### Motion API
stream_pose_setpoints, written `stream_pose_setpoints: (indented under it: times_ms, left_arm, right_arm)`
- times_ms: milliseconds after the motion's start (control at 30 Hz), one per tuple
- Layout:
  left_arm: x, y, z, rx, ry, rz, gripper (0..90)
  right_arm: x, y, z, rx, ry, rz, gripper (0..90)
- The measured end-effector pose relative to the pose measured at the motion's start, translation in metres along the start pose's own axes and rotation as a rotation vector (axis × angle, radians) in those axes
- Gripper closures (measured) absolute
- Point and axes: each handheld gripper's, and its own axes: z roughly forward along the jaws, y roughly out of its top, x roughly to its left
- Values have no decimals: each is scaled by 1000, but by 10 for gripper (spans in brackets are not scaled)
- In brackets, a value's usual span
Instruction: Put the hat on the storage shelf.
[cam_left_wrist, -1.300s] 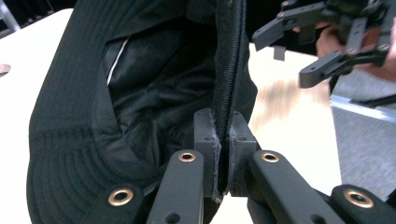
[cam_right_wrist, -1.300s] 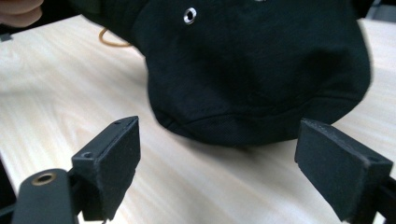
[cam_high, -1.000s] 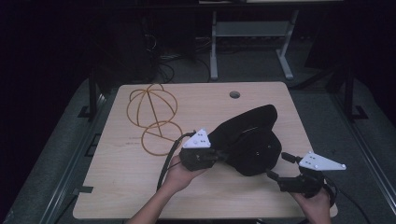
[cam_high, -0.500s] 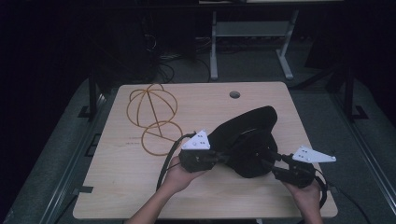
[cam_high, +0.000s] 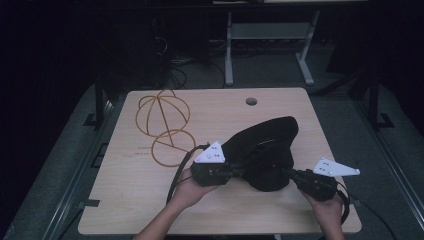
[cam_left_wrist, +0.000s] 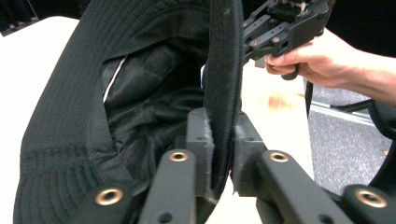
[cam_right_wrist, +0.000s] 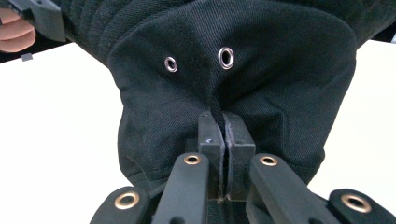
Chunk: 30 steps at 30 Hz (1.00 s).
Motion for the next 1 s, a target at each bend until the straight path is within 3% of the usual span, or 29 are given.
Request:
stream_pose_setpoints:
  times_ms: [500, 1000]
  left_arm:
    - [3, -8, -26, 25, 56, 3, 462]
    - [10, -34, -60, 26, 149, -23, 390]
  right_arm:
    - [0, 11, -18, -15, -23, -21, 883]
    - [5, 38, -24, -13, -14, -73, 886]
